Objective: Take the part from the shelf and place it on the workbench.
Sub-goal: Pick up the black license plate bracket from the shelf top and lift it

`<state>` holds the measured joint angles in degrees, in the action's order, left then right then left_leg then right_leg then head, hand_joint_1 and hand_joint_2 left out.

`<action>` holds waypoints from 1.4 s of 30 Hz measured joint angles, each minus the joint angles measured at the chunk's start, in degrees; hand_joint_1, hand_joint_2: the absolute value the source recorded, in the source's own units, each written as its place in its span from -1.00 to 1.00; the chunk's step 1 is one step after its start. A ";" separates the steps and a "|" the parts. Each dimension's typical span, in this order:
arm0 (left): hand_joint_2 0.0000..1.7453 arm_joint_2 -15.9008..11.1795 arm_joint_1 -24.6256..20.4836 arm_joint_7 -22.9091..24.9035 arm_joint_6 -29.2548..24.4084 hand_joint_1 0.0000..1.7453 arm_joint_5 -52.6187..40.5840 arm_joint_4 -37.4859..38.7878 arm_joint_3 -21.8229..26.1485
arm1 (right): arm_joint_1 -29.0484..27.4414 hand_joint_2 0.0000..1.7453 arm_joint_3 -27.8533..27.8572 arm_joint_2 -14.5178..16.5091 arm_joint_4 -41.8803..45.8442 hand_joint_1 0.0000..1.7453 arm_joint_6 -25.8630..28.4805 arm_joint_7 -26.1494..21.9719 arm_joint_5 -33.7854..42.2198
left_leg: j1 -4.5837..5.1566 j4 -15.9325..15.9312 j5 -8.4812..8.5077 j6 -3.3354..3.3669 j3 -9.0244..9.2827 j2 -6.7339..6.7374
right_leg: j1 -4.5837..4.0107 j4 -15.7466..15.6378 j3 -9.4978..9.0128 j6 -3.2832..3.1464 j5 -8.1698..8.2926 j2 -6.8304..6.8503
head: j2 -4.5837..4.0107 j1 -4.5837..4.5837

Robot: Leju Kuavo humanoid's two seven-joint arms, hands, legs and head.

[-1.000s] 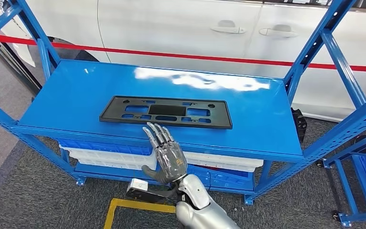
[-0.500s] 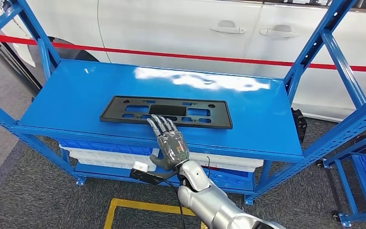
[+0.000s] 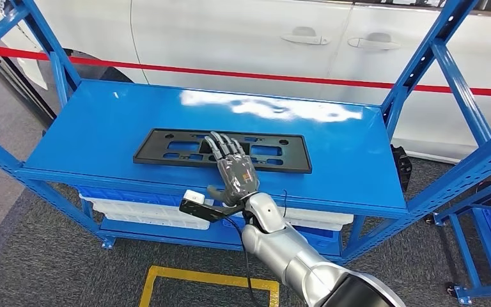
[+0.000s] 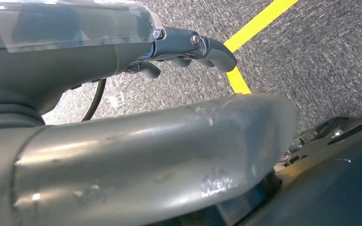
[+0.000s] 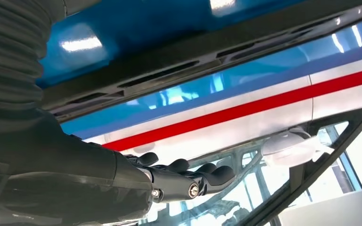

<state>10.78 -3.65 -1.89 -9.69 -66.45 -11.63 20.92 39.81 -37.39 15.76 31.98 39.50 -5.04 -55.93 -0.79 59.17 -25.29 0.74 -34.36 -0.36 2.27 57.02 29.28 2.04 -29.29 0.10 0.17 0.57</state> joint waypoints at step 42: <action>-1.00 -0.22 0.22 -2.49 2.87 -1.00 1.63 0.00 2.66 | -0.90 1.00 2.72 1.19 -5.47 -1.00 -1.88 0.68 -2.58 | 0.39 0.09 -0.04 0.07 -0.06 -0.02 | 0.20 -0.18 -0.01 0.13 0.09 0.01 | 0.01 0.00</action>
<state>10.55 -3.43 -4.37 -6.82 -64.82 -11.63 23.57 38.91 -34.67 16.94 26.51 37.62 -4.37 -58.51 -0.40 59.26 -25.33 0.81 -34.42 -0.37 2.47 56.84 29.26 2.18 -29.20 0.11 0.17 0.57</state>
